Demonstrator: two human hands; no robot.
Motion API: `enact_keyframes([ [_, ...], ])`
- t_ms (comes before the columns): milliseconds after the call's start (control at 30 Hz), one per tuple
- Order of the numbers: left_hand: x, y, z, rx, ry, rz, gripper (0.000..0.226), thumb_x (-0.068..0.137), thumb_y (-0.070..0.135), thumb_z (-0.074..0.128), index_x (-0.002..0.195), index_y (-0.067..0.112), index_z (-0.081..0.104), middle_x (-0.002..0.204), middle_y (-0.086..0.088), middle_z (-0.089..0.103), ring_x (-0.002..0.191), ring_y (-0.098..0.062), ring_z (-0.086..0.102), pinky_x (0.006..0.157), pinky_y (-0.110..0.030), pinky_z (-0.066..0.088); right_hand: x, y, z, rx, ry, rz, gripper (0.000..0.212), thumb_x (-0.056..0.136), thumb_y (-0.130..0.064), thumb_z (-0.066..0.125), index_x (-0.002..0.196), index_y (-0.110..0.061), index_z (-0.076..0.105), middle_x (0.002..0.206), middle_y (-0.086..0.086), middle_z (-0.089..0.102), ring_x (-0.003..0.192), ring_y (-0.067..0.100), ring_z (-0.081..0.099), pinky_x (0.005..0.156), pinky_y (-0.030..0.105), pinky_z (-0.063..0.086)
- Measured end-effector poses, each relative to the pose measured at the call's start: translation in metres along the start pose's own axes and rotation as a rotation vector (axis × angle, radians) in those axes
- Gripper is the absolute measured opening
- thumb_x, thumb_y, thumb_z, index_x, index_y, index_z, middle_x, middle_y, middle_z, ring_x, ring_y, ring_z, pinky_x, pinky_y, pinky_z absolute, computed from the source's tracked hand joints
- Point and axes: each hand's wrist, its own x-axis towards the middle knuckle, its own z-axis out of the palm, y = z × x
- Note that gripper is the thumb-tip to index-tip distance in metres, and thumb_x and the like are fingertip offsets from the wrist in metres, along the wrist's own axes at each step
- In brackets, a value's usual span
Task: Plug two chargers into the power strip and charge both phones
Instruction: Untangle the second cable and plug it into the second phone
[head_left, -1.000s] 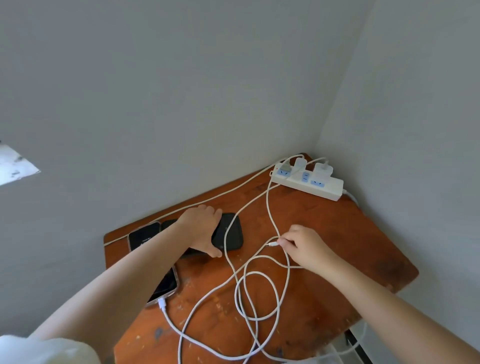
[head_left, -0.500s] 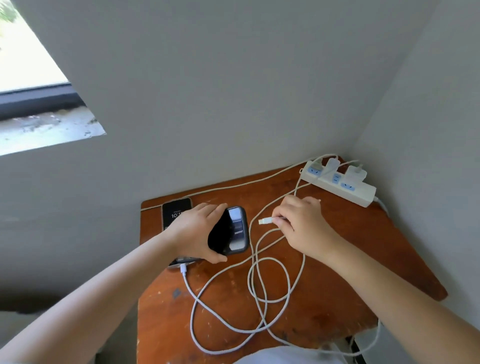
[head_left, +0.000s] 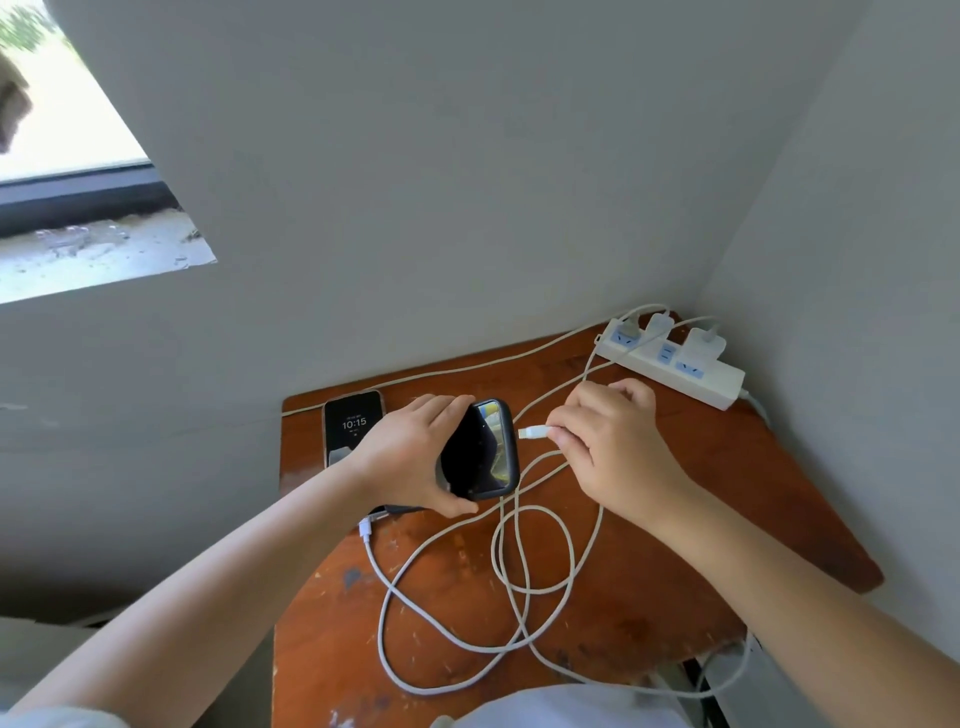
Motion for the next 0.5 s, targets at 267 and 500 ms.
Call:
enact_keyframes([
  [267, 0.004, 0.011, -0.001, 0.006, -0.024, 0.042, 0.100, 0.060, 0.059, 0.071, 0.138, 0.017, 0.024, 0.138, -0.005, 0.043, 0.125, -0.022, 0.039, 0.095, -0.030, 0.041, -0.008, -0.004, -0.004, -0.089, 0.023, -0.017, 0.017, 0.057, 0.000, 0.083, 0.064, -0.007, 0.070, 0.059, 0.007, 0.066, 0.055, 0.020, 0.063, 0.069, 0.043, 0.051],
  [500, 0.007, 0.016, 0.000, 0.040, -0.049, 0.063, 0.100, 0.061, 0.061, 0.069, 0.138, 0.018, 0.022, 0.139, -0.003, 0.041, 0.125, -0.021, 0.037, 0.095, -0.028, 0.041, -0.011, -0.004, -0.005, -0.135, 0.013, -0.024, 0.019, 0.053, -0.002, 0.086, 0.061, -0.009, 0.071, 0.058, 0.004, 0.066, 0.054, 0.017, 0.063, 0.072, 0.043, 0.052],
])
